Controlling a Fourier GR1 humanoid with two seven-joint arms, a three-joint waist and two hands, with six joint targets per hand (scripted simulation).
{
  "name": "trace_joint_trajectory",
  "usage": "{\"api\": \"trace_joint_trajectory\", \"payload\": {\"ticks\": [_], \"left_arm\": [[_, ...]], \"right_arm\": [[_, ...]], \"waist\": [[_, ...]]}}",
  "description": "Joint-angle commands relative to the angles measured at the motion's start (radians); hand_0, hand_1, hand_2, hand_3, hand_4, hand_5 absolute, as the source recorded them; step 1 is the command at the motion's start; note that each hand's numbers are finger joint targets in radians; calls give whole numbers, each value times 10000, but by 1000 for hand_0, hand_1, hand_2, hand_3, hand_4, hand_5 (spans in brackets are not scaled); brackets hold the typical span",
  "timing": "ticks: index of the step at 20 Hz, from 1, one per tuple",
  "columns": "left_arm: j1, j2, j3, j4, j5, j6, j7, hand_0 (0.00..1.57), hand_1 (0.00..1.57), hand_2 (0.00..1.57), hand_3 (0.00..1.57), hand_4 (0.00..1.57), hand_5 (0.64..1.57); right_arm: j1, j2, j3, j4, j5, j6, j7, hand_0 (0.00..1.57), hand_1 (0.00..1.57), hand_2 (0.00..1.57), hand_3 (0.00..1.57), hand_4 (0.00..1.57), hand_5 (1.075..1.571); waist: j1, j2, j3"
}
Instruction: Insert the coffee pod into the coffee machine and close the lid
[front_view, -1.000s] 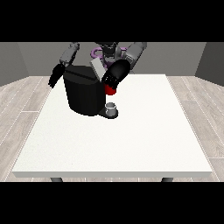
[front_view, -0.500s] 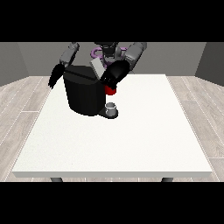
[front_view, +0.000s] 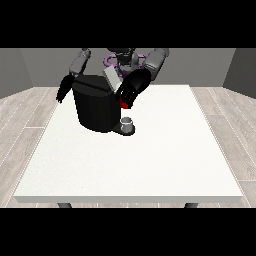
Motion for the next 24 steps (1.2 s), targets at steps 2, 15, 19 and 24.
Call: {"api": "trace_joint_trajectory", "payload": {"ticks": [2, 15, 19, 24], "left_arm": [[200, 101, 25, 209, -244, 502, -52, 0, 0, 565, 474, 0, 1571], [1441, -1710, -252, -178, 128, -356, 663, 0, 0, 0, 52, 0, 1571], [2540, -2076, -331, -542, 219, 55, 197, 0, 0, 177, 0, 0, 1571], [3781, -4046, 1674, -525, 2953, 72, -302, 0, 0, 0, 0, 369, 1571]], "right_arm": [[182, 70, 104, -94, 78, -55, -311, 0, 0, 0, 0, 207, 1571], [1183, -157, -953, 1822, -477, -98, -493, 0, 0, 0, 0, 0, 1571], [1653, -406, -1162, 2055, -637, 114, -799, 0, 0, 0, 0, 0, 1571], [2505, -414, -1278, 2112, -719, 145, -654, 0, 0, 0, 0, 0, 1571]], "waist": [[-84, 115, -29], [1825, -2191, -22], [2221, -2709, -28], [3015, -4189, -53]]}}
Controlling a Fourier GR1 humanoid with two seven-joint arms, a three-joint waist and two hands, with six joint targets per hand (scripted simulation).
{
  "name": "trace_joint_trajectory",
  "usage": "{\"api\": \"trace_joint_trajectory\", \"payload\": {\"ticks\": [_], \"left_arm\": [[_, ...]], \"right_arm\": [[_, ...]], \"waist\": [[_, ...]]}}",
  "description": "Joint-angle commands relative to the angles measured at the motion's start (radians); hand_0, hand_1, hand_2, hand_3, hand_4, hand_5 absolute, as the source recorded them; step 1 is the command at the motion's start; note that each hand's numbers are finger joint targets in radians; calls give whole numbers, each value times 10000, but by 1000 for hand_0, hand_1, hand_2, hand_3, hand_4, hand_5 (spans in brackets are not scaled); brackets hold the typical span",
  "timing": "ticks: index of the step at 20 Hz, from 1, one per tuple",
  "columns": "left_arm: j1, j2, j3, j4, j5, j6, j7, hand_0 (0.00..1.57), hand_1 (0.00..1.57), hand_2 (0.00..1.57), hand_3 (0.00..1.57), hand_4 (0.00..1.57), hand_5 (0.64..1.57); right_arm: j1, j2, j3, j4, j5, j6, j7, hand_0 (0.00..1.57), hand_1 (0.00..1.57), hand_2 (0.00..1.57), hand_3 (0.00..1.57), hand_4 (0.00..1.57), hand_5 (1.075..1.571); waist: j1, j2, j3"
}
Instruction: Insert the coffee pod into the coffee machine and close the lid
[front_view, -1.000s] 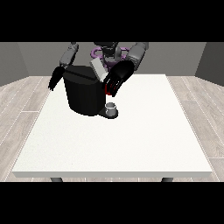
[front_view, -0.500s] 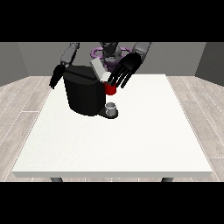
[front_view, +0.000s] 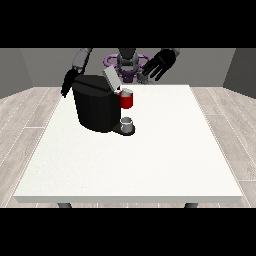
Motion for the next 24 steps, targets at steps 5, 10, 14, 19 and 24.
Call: {"api": "trace_joint_trajectory", "payload": {"ticks": [5, 10, 14, 19, 24], "left_arm": [[2356, -2205, 2432, 251, 3288, -346, -357, 0, 0, 0, 0, 69, 1571], [4173, -2622, 1872, 32, 3301, -549, -380, 0, 0, 0, 0, 393, 1571], [4842, -2205, 2128, -33, 3393, -637, -491, 0, 0, 0, 0, 389, 1571], [5179, -2318, 2370, -208, 3829, -586, -43, 0, 0, 0, 0, 390, 1571], [5439, -2653, 1806, -1351, 4261, -566, 618, 0, 0, 0, 0, 411, 1571]], "right_arm": [[1582, 203, -60, 199, -1, -121, -355, 0, 0, 0, 0, 0, 1571], [1898, -54, -388, 191, -427, 250, -365, 0, 0, 0, 0, 0, 1571], [1550, 314, 249, -997, -732, 1003, -278, 0, 0, 0, 0, 0, 1571], [763, 189, 1043, -2025, -560, 1648, 518, 0, 0, 0, 0, 0, 1571], [458, -123, 1114, -2151, -300, 1733, 467, 0, 0, 0, 0, 251, 1571]], "waist": [[1256, -2126, -7], [1989, -3353, 12], [1635, -3549, 6], [1518, -3770, 4], [2004, -3504, 10]]}}
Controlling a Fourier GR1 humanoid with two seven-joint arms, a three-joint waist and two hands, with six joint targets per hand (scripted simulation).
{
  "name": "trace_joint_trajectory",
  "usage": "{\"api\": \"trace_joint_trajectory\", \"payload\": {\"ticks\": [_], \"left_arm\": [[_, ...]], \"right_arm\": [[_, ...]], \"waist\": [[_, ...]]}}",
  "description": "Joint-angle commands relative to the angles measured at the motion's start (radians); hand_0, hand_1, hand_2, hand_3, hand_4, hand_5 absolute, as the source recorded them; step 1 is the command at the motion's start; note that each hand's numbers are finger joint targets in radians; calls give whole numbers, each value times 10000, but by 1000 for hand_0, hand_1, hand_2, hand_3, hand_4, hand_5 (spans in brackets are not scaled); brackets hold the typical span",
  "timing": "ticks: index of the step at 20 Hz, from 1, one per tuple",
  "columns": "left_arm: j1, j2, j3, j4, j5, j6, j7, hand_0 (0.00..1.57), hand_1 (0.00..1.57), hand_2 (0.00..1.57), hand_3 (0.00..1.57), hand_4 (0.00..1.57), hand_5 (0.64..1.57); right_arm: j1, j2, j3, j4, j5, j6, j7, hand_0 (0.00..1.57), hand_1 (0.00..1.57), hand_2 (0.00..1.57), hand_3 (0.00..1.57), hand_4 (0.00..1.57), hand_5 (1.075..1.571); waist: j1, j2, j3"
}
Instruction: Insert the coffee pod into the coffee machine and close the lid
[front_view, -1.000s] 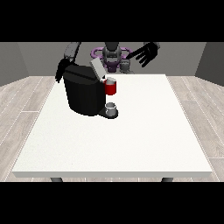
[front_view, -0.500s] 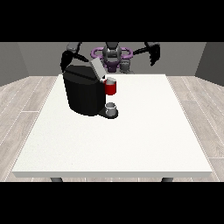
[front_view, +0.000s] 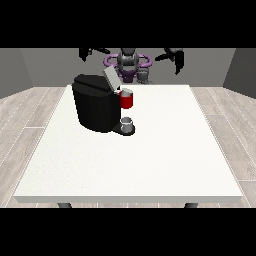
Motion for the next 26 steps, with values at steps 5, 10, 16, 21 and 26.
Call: {"api": "trace_joint_trajectory", "payload": {"ticks": [5, 10, 16, 21, 26], "left_arm": [[1250, -161, -1245, -2235, 1011, -125, 420, 0, 0, 0, 0, 391, 1571], [1510, -2, -1410, -3130, 1208, -236, 476, 0, 0, 0, 0, 361, 1571], [1461, -163, -2275, -4351, 1958, 186, 1327, 0, 0, 0, 0, 265, 1571], [2257, 370, -2068, -5425, 2160, -76, 1651, 0, 0, 0, 0, 374, 1571], [2525, 298, -2329, -6295, 2175, 217, 1744, 0, 0, 0, 0, 374, 1571]], "right_arm": [[-829, -366, -314, 16, -172, 225, 429, 0, 0, 0, 0, 0, 1571], [-1694, -983, -1116, 718, -976, 888, 336, 0, 0, 0, 0, 0, 1571], [-2799, -933, -1879, 1893, -1737, 698, 385, 0, 0, 0, 0, 97, 1571], [-3006, -631, -1259, 1941, -1523, 582, 985, 0, 0, 0, 0, 56, 1571], [-3807, -579, -1099, 2337, -1458, 468, 960, 0, 0, 0, 0, 0, 1571]], "waist": [[426, 644, 4], [738, 1536, 5], [1220, 2229, 7], [745, 2290, 3], [702, 2781, 3]]}}
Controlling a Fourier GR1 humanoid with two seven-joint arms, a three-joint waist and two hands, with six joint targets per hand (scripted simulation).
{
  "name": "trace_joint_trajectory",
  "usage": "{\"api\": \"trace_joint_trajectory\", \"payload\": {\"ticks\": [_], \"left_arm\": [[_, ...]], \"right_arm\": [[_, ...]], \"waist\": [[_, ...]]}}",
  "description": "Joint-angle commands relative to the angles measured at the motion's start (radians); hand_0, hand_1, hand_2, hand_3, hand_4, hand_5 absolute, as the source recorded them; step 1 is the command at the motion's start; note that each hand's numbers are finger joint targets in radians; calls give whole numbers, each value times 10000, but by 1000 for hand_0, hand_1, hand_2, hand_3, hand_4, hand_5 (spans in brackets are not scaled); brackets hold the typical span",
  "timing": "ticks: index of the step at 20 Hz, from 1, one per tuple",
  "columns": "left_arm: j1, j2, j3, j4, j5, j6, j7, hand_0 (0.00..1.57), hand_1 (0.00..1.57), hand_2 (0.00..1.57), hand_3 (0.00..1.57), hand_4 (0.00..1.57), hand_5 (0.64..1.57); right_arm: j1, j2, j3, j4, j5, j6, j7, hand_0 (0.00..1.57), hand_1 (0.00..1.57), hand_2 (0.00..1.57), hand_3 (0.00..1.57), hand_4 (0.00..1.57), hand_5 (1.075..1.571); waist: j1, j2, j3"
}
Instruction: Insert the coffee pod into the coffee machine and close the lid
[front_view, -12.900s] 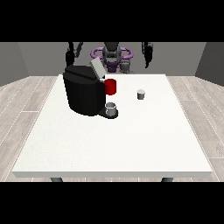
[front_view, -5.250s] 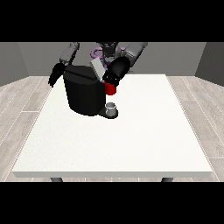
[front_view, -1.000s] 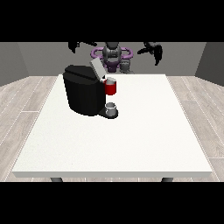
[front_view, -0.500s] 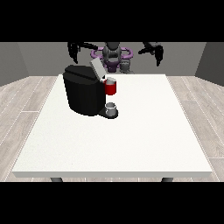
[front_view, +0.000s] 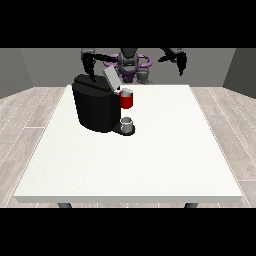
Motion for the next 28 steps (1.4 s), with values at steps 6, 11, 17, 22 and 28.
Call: {"api": "trace_joint_trajectory", "payload": {"ticks": [6, 11, 17, 22, 28], "left_arm": [[749, 376, 146, -618, 204, 282, -254, 0, 0, 0, 0, 309, 1571], [1134, 328, -76, -812, -150, 675, -725, 0, 0, 0, 0, 352, 1571], [907, 321, -307, -1260, -67, 644, -133, 0, 0, 0, 0, 360, 1571], [232, 1117, 325, -924, 554, 28, 24, 0, 0, 0, 0, 411, 1571], [157, 766, -199, -1230, 239, 255, 409, 0, 0, 0, 0, 383, 1571]], "right_arm": [[-730, 228, 735, 146, 217, 263, 168, 0, 0, 0, 0, 0, 1571], [-923, 498, 842, 489, 486, -101, -476, 0, 0, 0, 0, 0, 1571], [-2041, 290, 798, 859, 820, -518, -268, 0, 0, 0, 0, 127, 1571], [-2803, 330, 1302, 781, 1176, -270, -69, 0, 0, 0, 0, 119, 1571], [-3200, 406, 1342, 768, 1256, -290, -117, 0, 0, 0, 0, 0, 1571]], "waist": [[-553, 434, -3], [-421, 865, -3], [1, 1141, -3], [-42, 1360, -6], [320, 1557, -2]]}}
